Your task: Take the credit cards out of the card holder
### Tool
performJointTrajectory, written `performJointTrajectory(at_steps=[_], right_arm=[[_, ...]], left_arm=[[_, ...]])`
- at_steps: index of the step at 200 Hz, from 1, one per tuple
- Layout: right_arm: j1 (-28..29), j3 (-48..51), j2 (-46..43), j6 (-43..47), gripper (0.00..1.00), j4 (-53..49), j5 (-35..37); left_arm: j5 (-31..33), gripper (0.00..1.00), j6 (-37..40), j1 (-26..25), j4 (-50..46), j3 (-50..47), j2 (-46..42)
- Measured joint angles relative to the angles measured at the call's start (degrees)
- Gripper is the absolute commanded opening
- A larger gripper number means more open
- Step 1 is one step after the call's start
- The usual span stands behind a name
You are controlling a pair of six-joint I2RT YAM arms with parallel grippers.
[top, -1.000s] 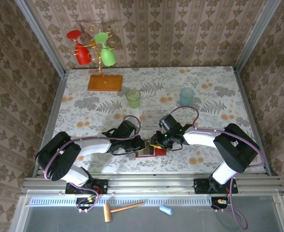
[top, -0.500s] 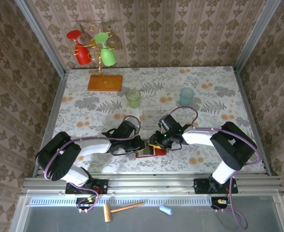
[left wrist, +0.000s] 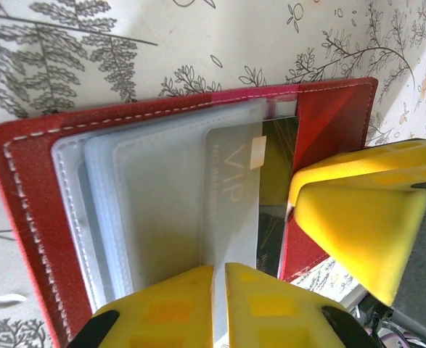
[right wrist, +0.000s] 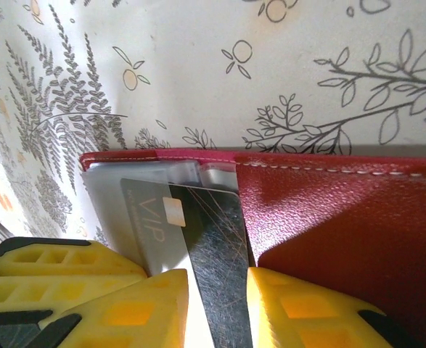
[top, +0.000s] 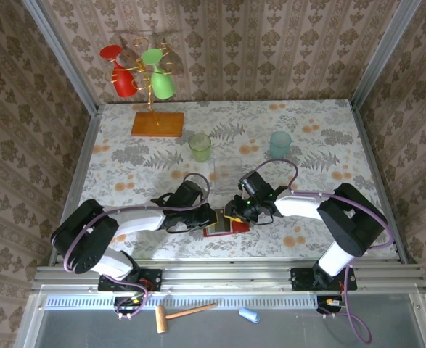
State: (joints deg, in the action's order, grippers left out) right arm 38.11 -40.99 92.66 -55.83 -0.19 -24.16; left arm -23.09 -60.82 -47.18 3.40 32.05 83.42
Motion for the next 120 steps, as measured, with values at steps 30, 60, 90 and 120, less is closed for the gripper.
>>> performJointTrajectory(at_steps=[30, 60, 90, 120], right_arm=[[-0.44, 1.2, -2.29, 0.17, 0.27, -1.14, 0.44], [-0.48, 1.77, -3.82, 0.15, 0.27, -3.37, 1.27], [-0.46, 2.56, -3.85, 0.02, 0.26, -4.46, 1.46], [0.0, 2.99, -3.85, -0.59, 0.25, -4.76, 1.46]], left_arm=[[0.48, 0.15, 0.46, 0.92, -1.92, -0.02, -2.23], [0.61, 0.16, 1.31, 1.2, -3.91, 0.07, -4.2], [0.57, 0.15, 1.97, 1.14, -4.94, 0.13, -4.31], [0.39, 0.14, 2.14, 1.07, -4.94, 0.13, -4.22]])
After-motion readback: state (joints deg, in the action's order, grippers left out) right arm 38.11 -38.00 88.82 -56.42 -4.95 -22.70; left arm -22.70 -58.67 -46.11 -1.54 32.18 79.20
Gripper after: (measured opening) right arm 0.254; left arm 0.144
